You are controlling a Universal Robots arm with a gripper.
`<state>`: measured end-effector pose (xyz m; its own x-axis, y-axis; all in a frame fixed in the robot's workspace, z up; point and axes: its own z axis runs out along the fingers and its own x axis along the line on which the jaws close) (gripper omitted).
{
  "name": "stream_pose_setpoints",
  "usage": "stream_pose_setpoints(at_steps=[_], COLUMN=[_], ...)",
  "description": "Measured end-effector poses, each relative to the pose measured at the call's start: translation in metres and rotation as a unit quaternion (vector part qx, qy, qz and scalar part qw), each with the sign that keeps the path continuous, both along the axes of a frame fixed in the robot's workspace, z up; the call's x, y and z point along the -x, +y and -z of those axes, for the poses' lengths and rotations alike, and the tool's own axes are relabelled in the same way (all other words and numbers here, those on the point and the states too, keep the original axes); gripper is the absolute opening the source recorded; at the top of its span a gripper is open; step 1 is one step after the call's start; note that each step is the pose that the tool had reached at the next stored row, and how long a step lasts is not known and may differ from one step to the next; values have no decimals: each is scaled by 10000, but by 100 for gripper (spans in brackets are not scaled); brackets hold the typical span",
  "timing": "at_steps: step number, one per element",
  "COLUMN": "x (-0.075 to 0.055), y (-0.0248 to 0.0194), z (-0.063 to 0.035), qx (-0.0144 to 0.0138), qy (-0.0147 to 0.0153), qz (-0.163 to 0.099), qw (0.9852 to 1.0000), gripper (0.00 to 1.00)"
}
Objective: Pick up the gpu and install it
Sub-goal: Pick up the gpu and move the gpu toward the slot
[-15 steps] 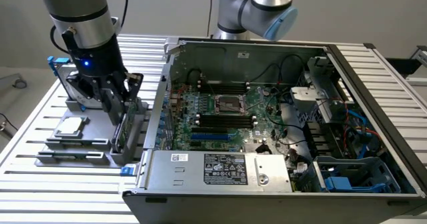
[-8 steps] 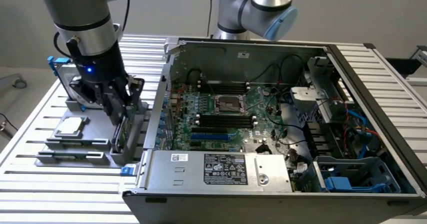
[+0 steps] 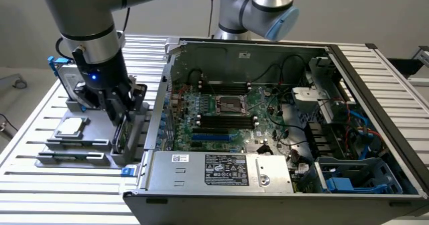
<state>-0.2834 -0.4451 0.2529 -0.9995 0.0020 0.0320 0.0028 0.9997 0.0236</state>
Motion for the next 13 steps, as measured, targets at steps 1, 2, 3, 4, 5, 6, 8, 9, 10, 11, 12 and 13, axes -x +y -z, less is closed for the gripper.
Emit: stream_pose_setpoints(at_steps=[1,2,3,4,5,6,8,9,10,11,12,13], x=[-3,-6,-8,-10,-11,-12,-13,-13,-13,-13,-13,-14], y=[2,4,6,7,8,9,9,9,9,9,9,9], z=[19,36,54,73,88,97,100,100,100,100,101,101], qx=[0,0,0,0,-2,-4,-5,-4,-5,-5,-5,-5], qy=[0,0,0,0,0,1,6,9,9,9,9,9], qz=[0,1,0,0,0,0,0,0,0,0,0,0], qw=[10000,10000,10000,10000,10000,10000,10000,10000,10000,10000,10000,10000], gripper=[44,44,44,44,44,44,44,44,44,44,44,44])
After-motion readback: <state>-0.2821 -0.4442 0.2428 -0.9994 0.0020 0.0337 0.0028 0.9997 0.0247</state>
